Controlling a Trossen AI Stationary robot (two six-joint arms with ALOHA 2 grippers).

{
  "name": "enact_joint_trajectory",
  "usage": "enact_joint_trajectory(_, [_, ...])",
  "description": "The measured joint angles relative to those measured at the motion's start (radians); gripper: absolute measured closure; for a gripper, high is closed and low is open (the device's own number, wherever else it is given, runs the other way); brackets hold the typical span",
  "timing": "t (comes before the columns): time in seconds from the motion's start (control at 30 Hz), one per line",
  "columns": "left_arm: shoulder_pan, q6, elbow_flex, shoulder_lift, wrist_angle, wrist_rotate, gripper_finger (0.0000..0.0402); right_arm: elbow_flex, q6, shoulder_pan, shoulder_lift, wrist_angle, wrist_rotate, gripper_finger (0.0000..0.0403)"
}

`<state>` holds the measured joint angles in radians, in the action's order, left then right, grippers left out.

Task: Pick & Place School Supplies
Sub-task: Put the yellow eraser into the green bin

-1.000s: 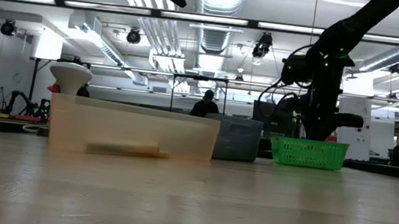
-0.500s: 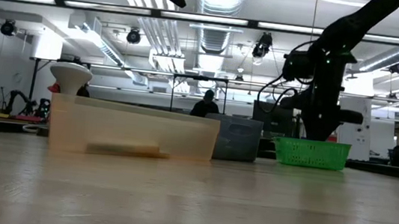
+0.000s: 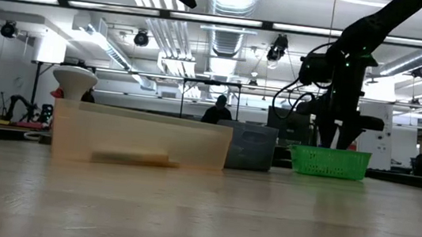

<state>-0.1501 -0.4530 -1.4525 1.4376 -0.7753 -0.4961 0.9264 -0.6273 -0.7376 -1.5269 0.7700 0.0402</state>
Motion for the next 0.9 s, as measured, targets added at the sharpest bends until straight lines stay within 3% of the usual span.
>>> enact_joint_trajectory(0.9, [0.000, 0.000, 0.000, 0.000, 0.000, 0.000, 0.0147, 0.000, 0.003, 0.000, 0.016, 0.003, -0.011, 0.0202])
